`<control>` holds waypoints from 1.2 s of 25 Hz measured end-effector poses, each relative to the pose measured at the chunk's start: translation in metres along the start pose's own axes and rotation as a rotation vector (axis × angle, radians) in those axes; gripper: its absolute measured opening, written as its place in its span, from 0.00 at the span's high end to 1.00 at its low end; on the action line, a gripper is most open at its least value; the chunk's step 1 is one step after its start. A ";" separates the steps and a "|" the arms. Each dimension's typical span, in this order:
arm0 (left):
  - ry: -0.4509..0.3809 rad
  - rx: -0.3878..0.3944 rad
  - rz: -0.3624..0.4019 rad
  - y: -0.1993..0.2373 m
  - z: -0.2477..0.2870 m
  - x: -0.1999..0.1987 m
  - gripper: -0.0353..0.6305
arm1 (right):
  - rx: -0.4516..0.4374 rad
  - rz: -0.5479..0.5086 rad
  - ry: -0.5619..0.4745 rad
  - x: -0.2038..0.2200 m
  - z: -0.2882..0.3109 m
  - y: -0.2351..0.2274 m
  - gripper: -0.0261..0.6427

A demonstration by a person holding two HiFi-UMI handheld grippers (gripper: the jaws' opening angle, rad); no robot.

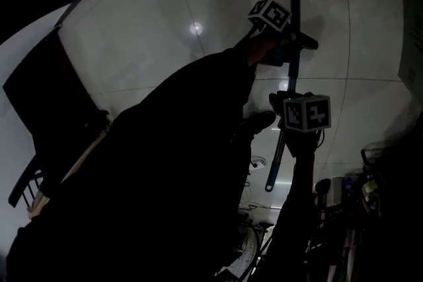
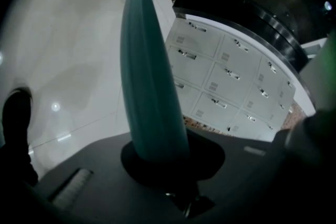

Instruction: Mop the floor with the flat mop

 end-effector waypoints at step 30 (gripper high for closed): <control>-0.015 -0.056 -0.080 0.096 -0.026 0.349 0.86 | -0.082 0.003 0.069 0.342 -0.039 0.057 0.80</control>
Point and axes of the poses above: the fingertips, and each gripper's own axes: z forward along the fingers, y to its left, x out of its underside, the point moved 9 cm from there along -z, backward along the fingers, and after that the axes turned 14 degrees about -y, right-handed, at the moved point
